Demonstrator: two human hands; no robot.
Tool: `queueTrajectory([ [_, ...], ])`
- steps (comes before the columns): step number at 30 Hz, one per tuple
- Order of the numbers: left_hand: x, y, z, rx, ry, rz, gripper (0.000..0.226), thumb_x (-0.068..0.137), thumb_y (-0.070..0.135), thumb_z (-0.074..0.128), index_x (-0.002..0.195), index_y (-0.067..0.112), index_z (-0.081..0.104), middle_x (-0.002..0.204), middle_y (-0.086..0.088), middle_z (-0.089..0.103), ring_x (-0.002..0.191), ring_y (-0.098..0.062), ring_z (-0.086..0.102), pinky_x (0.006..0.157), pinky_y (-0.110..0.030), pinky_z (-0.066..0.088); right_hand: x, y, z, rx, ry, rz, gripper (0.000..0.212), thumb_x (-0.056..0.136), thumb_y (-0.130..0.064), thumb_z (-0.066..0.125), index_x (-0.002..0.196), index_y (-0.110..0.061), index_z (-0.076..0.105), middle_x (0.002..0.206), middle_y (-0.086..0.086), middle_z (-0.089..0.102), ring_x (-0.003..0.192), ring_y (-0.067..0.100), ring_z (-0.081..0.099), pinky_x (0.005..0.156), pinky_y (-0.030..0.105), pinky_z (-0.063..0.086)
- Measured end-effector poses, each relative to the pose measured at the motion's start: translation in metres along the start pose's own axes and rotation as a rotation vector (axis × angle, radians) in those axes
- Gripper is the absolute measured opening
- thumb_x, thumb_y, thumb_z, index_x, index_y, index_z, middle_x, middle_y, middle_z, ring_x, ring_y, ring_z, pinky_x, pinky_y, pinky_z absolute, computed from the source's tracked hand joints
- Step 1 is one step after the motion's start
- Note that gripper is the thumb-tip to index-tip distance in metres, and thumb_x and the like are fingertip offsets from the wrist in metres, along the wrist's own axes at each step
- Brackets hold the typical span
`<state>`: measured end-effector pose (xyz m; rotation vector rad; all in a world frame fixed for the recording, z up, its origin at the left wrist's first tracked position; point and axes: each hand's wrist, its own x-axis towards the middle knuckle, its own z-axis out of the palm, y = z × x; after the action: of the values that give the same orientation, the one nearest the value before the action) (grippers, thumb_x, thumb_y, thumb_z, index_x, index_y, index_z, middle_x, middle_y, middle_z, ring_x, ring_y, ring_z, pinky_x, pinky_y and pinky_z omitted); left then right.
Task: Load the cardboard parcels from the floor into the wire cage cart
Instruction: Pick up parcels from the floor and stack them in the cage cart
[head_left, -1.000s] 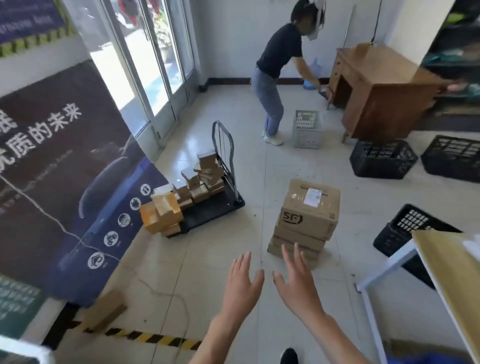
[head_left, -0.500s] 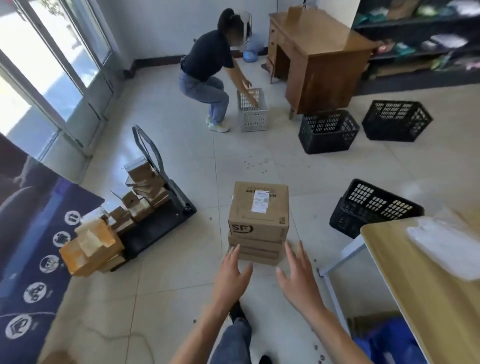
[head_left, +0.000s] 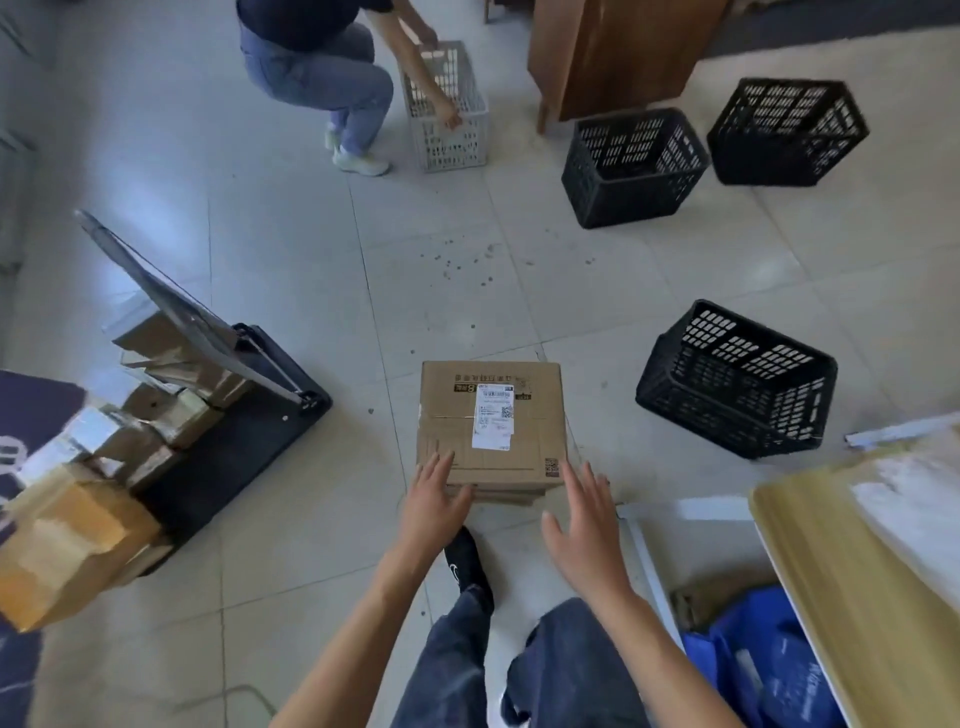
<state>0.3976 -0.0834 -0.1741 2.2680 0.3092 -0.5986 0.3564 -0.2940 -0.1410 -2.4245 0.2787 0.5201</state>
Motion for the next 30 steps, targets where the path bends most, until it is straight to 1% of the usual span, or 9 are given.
queueTrajectory([
  [4, 0.060, -0.025, 0.013, 0.037, -0.047, -0.076, 0.075, 0.095, 0.043, 0.059, 0.158, 0.019, 0.025, 0.165, -0.004, 0.024, 0.153, -0.027, 0.014, 0.121, -0.042, 0.015, 0.055, 0.022, 0.016, 0.034, -0.056, 0.089, 0.073, 0.099, -0.030, 0.052, 0.160, -0.026, 0.011, 0.168, 0.000, 0.002, 0.154, 0.019, -0.005, 0.124, 0.042, 0.005],
  [9, 0.133, -0.065, 0.042, 0.010, -0.055, -0.219, 0.100, 0.087, 0.051, 0.069, 0.158, 0.010, 0.013, 0.162, -0.014, 0.023, 0.149, -0.034, 0.018, 0.121, -0.048, 0.020, 0.140, 0.056, 0.049, 0.040, -0.158, 0.186, 0.078, 0.099, -0.033, 0.050, 0.160, -0.026, 0.002, 0.168, 0.002, -0.002, 0.154, 0.018, -0.001, 0.123, 0.040, 0.010],
  [14, 0.190, -0.105, 0.064, -0.387, 0.006, -0.300, 0.096, 0.072, 0.036, 0.088, 0.146, 0.012, 0.030, 0.145, -0.008, 0.048, 0.135, -0.023, 0.047, 0.110, -0.050, 0.042, 0.223, 0.091, 0.082, 0.135, -0.176, 0.281, 0.098, 0.092, -0.046, 0.063, 0.159, -0.024, -0.006, 0.168, 0.003, 0.005, 0.153, 0.023, 0.007, 0.122, 0.044, 0.015],
  [17, 0.209, -0.120, 0.067, -0.541, 0.043, -0.291, 0.099, 0.059, 0.043, 0.092, 0.138, 0.022, 0.037, 0.132, 0.000, 0.058, 0.121, -0.014, 0.058, 0.103, -0.046, 0.050, 0.255, 0.100, 0.093, 0.316, -0.219, 0.359, 0.110, 0.083, -0.050, 0.072, 0.158, -0.030, -0.004, 0.164, -0.002, 0.021, 0.147, 0.019, 0.028, 0.115, 0.035, 0.027],
  [19, 0.215, -0.122, 0.065, -0.603, 0.045, -0.284, 0.104, 0.055, 0.045, 0.092, 0.141, 0.022, 0.037, 0.131, -0.001, 0.060, 0.121, -0.017, 0.059, 0.103, -0.047, 0.050, 0.266, 0.101, 0.095, 0.369, -0.218, 0.355, 0.107, 0.079, -0.049, 0.075, 0.157, -0.031, 0.005, 0.155, -0.006, 0.039, 0.132, 0.012, 0.046, 0.101, 0.026, 0.036],
  [23, 0.207, -0.113, 0.051, -0.686, 0.067, -0.262, 0.102, 0.058, 0.038, 0.092, 0.142, 0.020, 0.038, 0.133, -0.006, 0.061, 0.123, -0.023, 0.059, 0.105, -0.050, 0.047, 0.266, 0.082, 0.078, 0.376, -0.174, 0.278, 0.101, 0.081, -0.041, 0.076, 0.157, -0.024, 0.012, 0.149, -0.009, 0.046, 0.122, 0.003, 0.049, 0.093, 0.002, 0.031],
  [24, 0.202, -0.108, 0.043, -0.697, 0.088, -0.255, 0.101, 0.059, 0.037, 0.092, 0.143, 0.021, 0.038, 0.132, -0.005, 0.062, 0.124, -0.022, 0.059, 0.105, -0.050, 0.048, 0.264, 0.072, 0.070, 0.373, -0.161, 0.249, 0.101, 0.081, -0.040, 0.076, 0.157, -0.024, 0.012, 0.150, -0.008, 0.044, 0.125, 0.003, 0.048, 0.097, 0.003, 0.032],
  [27, 0.180, -0.088, 0.013, -0.732, 0.182, -0.214, 0.094, 0.062, 0.035, 0.091, 0.141, 0.026, 0.041, 0.125, 0.009, 0.066, 0.118, -0.011, 0.062, 0.099, -0.036, 0.053, 0.259, 0.032, 0.043, 0.379, -0.165, 0.152, 0.102, 0.082, -0.043, 0.075, 0.158, -0.030, 0.007, 0.158, -0.008, 0.035, 0.138, 0.010, 0.042, 0.115, 0.034, 0.035],
  [30, 0.144, -0.069, -0.030, -0.757, 0.327, -0.180, 0.086, 0.066, 0.036, 0.091, 0.138, 0.032, 0.044, 0.123, 0.017, 0.066, 0.115, -0.005, 0.062, 0.095, -0.030, 0.054, 0.249, -0.021, 0.017, 0.347, -0.191, 0.024, 0.101, 0.082, -0.045, 0.073, 0.157, -0.035, 0.006, 0.159, -0.010, 0.033, 0.140, 0.010, 0.041, 0.114, 0.037, 0.036],
])
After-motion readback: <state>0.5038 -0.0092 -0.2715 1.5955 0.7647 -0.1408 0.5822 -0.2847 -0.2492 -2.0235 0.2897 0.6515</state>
